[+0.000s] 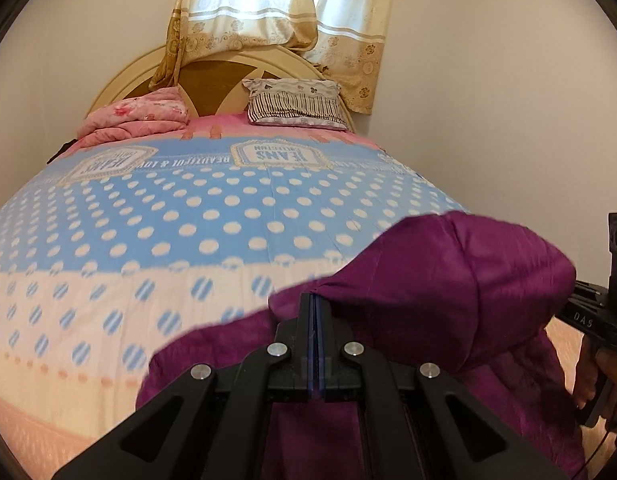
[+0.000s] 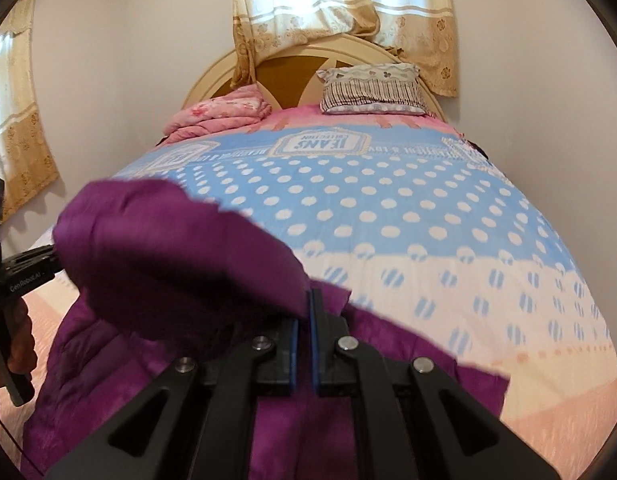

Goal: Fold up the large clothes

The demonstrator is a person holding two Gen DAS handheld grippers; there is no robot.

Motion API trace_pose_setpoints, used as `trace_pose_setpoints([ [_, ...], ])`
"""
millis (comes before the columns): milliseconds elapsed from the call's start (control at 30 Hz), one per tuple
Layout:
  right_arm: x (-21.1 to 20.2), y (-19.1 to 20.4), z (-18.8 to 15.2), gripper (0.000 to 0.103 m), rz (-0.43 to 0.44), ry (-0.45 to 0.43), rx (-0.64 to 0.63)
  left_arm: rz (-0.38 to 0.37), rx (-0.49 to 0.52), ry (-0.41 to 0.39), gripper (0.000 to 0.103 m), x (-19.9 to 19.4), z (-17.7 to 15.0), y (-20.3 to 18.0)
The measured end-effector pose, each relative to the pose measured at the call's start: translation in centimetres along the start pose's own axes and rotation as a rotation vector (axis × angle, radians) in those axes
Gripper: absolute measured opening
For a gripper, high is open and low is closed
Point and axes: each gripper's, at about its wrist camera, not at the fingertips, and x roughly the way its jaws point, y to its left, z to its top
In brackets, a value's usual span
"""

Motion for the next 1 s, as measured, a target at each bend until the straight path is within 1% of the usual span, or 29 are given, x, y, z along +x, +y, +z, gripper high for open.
trace_pose_setpoints([
  [67,-0.2,0.3,-1.0,0.006,0.003,0.019,0.002,0.000,0.005,0.021,0.000,-0.3,-1.4,-0.3],
  [200,-0.5,0.0,-3.0,0.006,0.002,0.044,0.020,0.019,0.061,0.048,0.000,-0.4,-4.2,-1.6],
  [333,-1.2,-0.2,-4.6,0.006,0.001,0.061,0.039,0.015,0.077,0.056,0.000,-1.1,-5.8,-1.9],
  [567,-1.7,0.1,-6.3,0.006,-0.010,0.093,0.023,0.010,0.094,0.080,0.000,-1.2,-7.1,-2.0],
  [633,-1.1,-0.3,-6.6,0.006,-0.014,0.115,0.033,0.027,0.115,0.105,0.001,-0.9,-7.5,-2.4],
  [667,-0.6,-0.7,-6.7,0.007,-0.015,0.135,0.039,0.038,0.124,0.127,0.001,-0.7,-7.6,-2.5],
  [700,-0.1,-1.0,-6.9,0.007,-0.036,0.163,0.046,0.052,0.143,0.165,0.001,-0.4,-7.7,-2.6],
  [733,0.0,-1.3,-7.1,0.012,-0.056,0.174,0.053,0.066,0.156,0.178,0.001,-0.5,-7.8,-2.6],
  [767,-0.1,-1.6,-7.3,0.017,-0.070,0.185,0.059,0.091,0.172,0.167,0.001,-1.0,-7.9,-2.6],
  [800,-0.4,-2.0,-7.4,0.033,-0.067,0.196,0.069,0.116,0.184,0.144,0.001,-1.6,-7.9,-2.5],
  [833,-0.9,-2.2,-7.5,0.045,-0.066,0.190,0.075,0.144,0.196,0.116,0.001,-2.4,-7.8,-2.2],
  [867,-1.6,-2.5,-7.5,0.048,-0.085,0.180,0.076,0.160,0.199,0.093,0.002,-3.1,-7.6,-1.9],
  [933,-2.8,-2.9,-7.6,0.048,-0.134,0.182,0.081,0.187,0.178,0.049,0.009,-4.2,-6.8,-1.2],
  [967,-3.4,-3.2,-7.5,0.048,-0.149,0.172,0.098,0.199,0.156,0.031,0.030,-4.5,-6.3,-0.9],
  [1000,-4.1,-3.4,-7.2,0.048,-0.182,0.154,0.116,0.227,0.123,0.003,0.067,-4.7,-5.6,-0.6],
])
